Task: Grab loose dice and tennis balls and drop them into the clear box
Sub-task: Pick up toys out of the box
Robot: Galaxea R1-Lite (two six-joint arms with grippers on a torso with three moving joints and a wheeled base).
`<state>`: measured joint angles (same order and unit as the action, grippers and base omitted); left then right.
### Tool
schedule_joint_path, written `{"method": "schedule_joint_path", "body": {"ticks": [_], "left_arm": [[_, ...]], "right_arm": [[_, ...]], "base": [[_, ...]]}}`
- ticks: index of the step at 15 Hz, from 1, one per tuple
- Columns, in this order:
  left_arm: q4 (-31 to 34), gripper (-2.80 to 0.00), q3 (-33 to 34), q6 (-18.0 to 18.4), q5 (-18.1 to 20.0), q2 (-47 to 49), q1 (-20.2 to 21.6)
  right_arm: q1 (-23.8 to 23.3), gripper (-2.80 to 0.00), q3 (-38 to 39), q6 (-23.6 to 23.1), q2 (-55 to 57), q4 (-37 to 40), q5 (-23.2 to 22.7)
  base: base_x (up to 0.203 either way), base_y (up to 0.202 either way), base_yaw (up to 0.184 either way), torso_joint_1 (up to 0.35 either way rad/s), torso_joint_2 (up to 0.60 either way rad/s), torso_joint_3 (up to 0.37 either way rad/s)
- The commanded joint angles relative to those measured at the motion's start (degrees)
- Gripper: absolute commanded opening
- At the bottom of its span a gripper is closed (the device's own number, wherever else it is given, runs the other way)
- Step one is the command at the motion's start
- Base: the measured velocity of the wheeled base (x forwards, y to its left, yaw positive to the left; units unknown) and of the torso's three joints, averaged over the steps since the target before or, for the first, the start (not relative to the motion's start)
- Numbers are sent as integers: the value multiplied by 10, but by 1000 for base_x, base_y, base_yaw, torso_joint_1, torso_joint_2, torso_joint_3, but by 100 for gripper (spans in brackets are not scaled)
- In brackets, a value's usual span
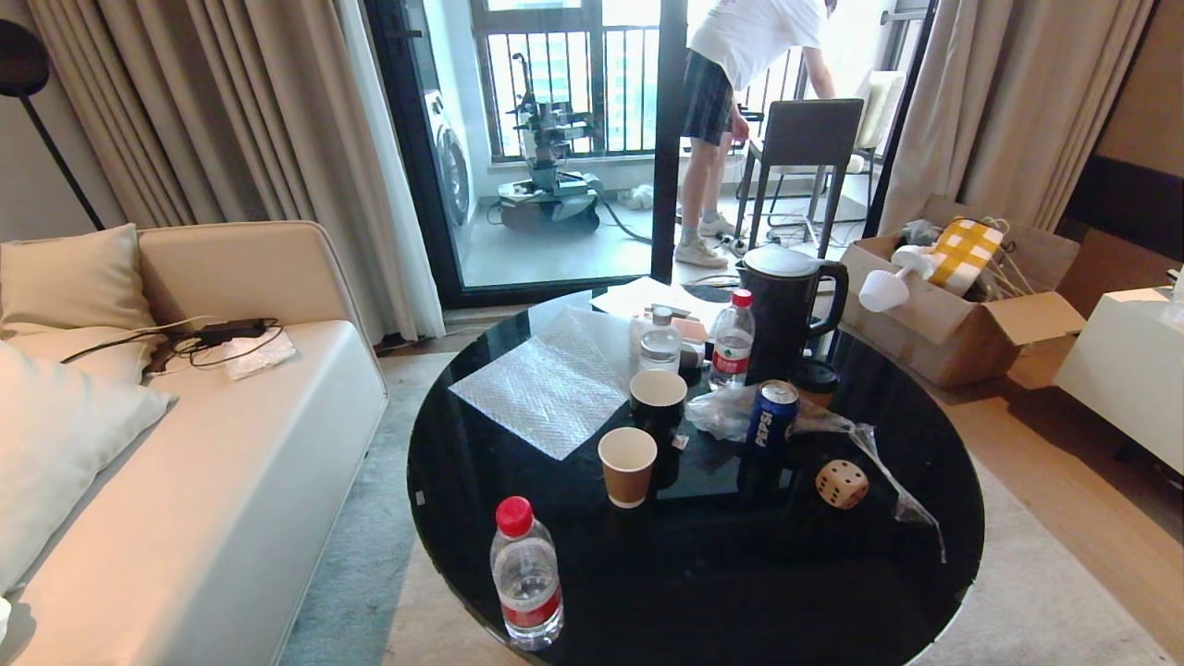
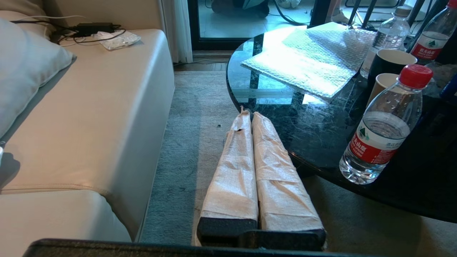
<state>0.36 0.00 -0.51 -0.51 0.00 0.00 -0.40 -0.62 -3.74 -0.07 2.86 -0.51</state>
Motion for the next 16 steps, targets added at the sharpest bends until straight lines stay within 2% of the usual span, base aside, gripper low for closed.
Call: {"method": "schedule_joint_path", "body": {"ticks": [1, 16], "left_arm": [[0, -280, 1, 0, 0, 0, 0], [0, -280, 0, 0, 0, 0, 0]], "right_arm": [[0, -280, 0, -1, 0, 0, 0], [1, -280, 0, -1, 0, 1, 0]], "base": [[0, 0, 0, 0, 0, 0], [0, 0, 0, 0, 0, 0]]}}
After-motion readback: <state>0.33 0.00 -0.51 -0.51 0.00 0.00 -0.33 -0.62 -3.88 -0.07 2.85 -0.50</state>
